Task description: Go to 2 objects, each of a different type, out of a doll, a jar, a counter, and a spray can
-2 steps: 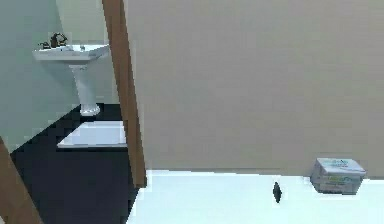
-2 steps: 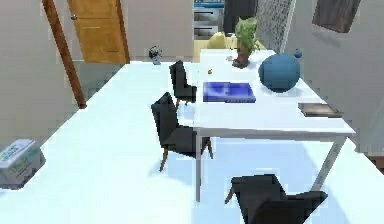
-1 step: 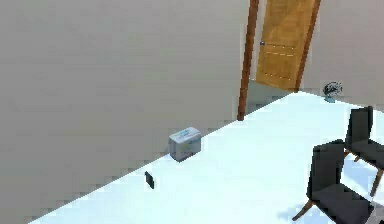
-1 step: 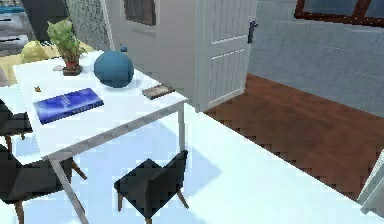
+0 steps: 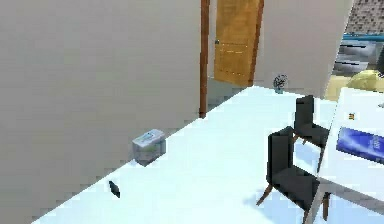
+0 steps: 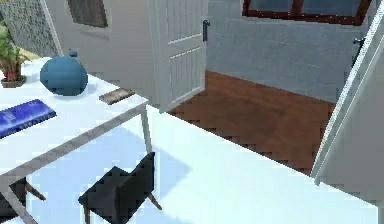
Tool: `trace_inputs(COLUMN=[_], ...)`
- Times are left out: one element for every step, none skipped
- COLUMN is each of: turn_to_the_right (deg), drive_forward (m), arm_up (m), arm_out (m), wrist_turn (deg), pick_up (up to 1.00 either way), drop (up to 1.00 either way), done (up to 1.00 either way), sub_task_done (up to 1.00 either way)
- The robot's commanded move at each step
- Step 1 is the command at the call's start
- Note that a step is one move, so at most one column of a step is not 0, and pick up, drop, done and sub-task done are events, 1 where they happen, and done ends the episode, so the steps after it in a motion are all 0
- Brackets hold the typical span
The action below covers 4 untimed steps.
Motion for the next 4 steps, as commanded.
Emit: trace_inputs(turn_to_the_right=[0.0, 6.0, 0.0, 18.0], drive_forward=[1.00, 0.00, 0.30, 0.00], arm_up=[0.00, 0.00, 0.00, 0.00], arm_out=[0.00, 0.00, 0.00, 0.00], wrist_turn=[0.0, 0.0, 0.0, 0.0], pick_up=[0.00, 0.00, 0.00, 0.00], drop=[0.00, 0.00, 0.00, 0.00], done=[0.00, 0.00, 0.00, 0.00], sub_task_done=[0.00, 0.00, 0.00, 0.00])
